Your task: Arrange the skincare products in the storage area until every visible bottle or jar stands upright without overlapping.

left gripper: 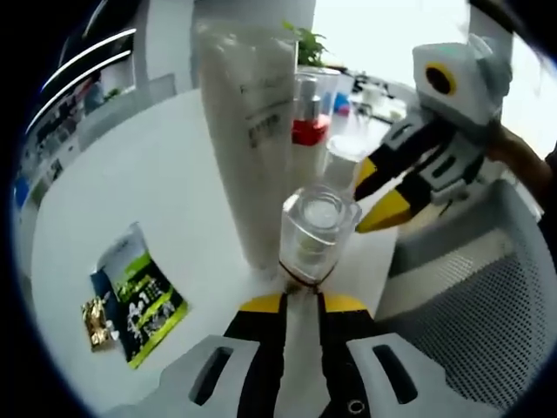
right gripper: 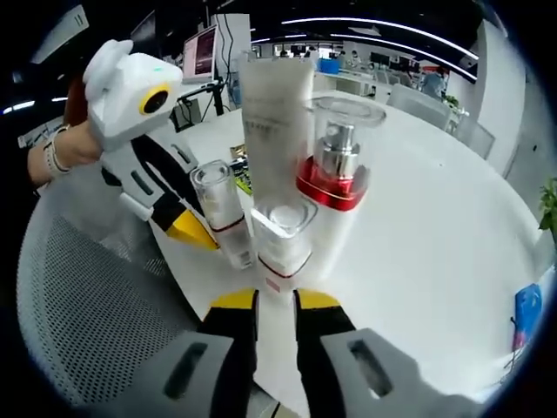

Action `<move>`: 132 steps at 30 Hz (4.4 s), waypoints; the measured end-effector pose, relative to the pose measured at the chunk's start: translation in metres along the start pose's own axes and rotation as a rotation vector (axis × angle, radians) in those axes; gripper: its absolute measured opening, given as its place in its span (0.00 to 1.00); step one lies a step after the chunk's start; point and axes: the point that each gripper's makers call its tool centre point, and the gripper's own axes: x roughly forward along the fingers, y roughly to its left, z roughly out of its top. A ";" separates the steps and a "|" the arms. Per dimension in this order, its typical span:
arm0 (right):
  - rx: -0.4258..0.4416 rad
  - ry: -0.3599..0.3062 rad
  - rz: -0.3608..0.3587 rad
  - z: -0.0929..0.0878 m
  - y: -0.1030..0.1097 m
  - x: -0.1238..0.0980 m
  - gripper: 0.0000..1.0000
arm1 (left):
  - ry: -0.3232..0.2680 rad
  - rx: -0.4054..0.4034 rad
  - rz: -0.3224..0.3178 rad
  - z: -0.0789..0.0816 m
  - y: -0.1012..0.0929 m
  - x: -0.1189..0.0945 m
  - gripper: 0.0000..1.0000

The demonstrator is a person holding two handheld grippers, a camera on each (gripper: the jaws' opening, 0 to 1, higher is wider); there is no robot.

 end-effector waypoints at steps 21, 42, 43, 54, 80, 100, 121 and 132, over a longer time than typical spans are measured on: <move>0.010 -0.007 0.004 0.002 -0.001 0.007 0.14 | -0.058 -0.070 0.030 0.015 0.000 0.009 0.10; 0.003 -0.004 0.002 0.004 -0.004 0.011 0.12 | -0.057 -0.100 0.034 0.015 -0.001 0.015 0.09; 0.004 -0.004 0.002 0.004 -0.004 0.011 0.12 | -0.056 -0.096 0.035 0.015 -0.001 0.015 0.09; -0.002 -0.007 0.000 0.006 -0.004 0.009 0.13 | -0.049 -0.070 0.034 0.014 -0.001 0.014 0.12; -0.013 -0.014 -0.020 0.010 -0.004 0.004 0.13 | -0.064 -0.053 0.037 0.019 -0.001 0.015 0.12; -0.019 -0.056 -0.041 0.018 -0.001 -0.007 0.15 | -0.069 -0.037 0.053 0.018 -0.001 0.003 0.15; -0.002 -0.147 -0.069 0.038 0.005 -0.035 0.34 | -0.108 -0.021 0.131 0.015 0.011 -0.045 0.42; 0.009 -0.188 -0.095 0.045 0.007 -0.047 0.51 | -0.114 -0.034 0.179 0.012 0.018 -0.073 0.70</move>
